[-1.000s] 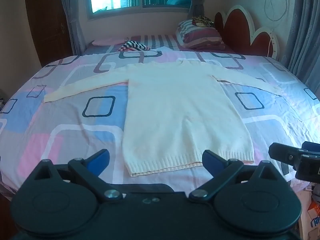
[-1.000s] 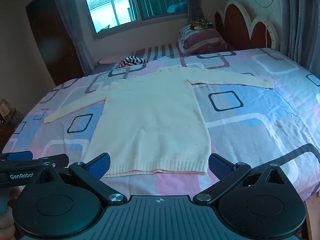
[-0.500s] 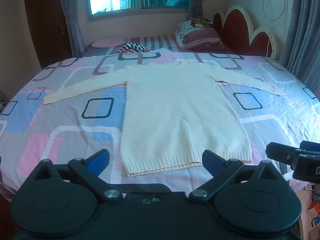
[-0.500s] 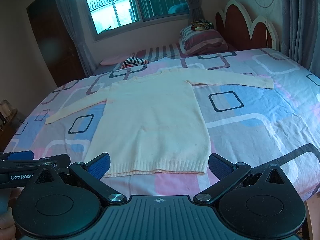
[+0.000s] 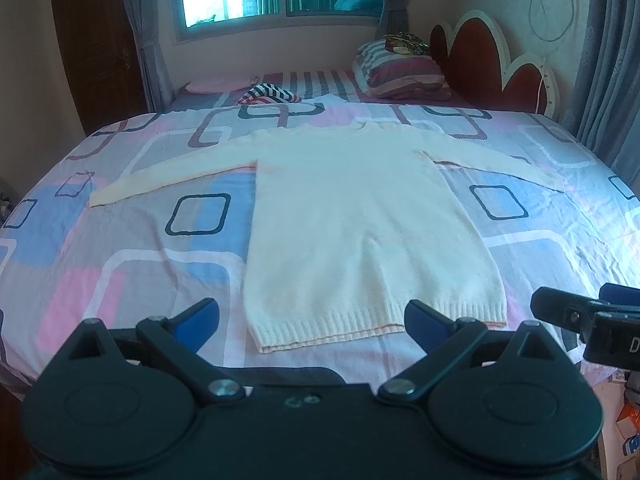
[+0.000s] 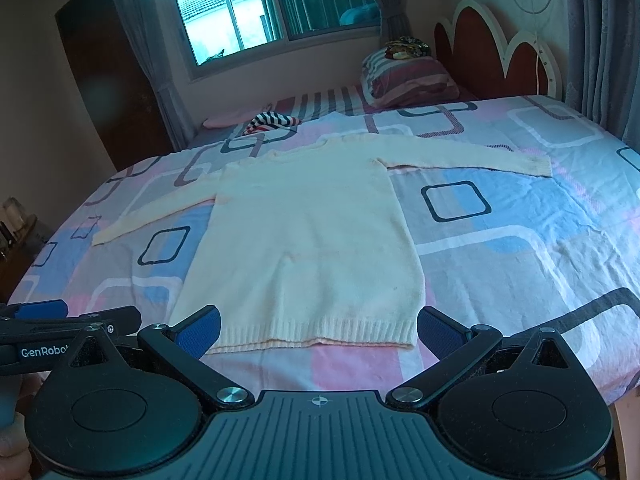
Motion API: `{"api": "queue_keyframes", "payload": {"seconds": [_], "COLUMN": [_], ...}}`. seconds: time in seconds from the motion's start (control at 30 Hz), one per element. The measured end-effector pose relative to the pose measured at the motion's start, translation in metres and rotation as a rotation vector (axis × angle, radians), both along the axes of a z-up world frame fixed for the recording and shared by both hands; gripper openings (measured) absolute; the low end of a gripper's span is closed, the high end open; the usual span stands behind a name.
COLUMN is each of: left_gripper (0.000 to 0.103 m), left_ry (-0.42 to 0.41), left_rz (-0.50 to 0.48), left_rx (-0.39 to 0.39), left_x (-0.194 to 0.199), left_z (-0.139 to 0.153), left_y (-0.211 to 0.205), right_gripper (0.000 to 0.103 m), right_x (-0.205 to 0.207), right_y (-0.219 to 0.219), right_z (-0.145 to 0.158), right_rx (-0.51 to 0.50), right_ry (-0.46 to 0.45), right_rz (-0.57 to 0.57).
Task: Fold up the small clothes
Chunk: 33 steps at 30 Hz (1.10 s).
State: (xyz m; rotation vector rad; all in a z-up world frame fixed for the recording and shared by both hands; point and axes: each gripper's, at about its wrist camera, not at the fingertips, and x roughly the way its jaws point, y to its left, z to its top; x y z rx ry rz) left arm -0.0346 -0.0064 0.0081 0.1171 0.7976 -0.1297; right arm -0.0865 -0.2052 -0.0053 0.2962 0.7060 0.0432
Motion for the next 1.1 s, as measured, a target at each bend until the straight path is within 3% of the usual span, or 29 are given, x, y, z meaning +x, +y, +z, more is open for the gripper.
{"api": "queue_keyframes", "payload": {"seconds": [0.53,1.1], "left_gripper": [0.099,0.099], "left_ry": [0.008,0.014], "left_rz": [0.007,0.037], "left_rx": [0.0,-0.009], "left_x": [0.006,0.052], "left_z": [-0.003,-0.013], "left_y": [0.0,0.0], "right_gripper": [0.103,0.103], "right_x": [0.009,0.041], "right_y": [-0.008,-0.031], "right_z": [-0.004,-0.015], "right_rx": [0.017,-0.024], "right_ry": [0.028,0.063], "right_rz": [-0.012,-0.076]}}
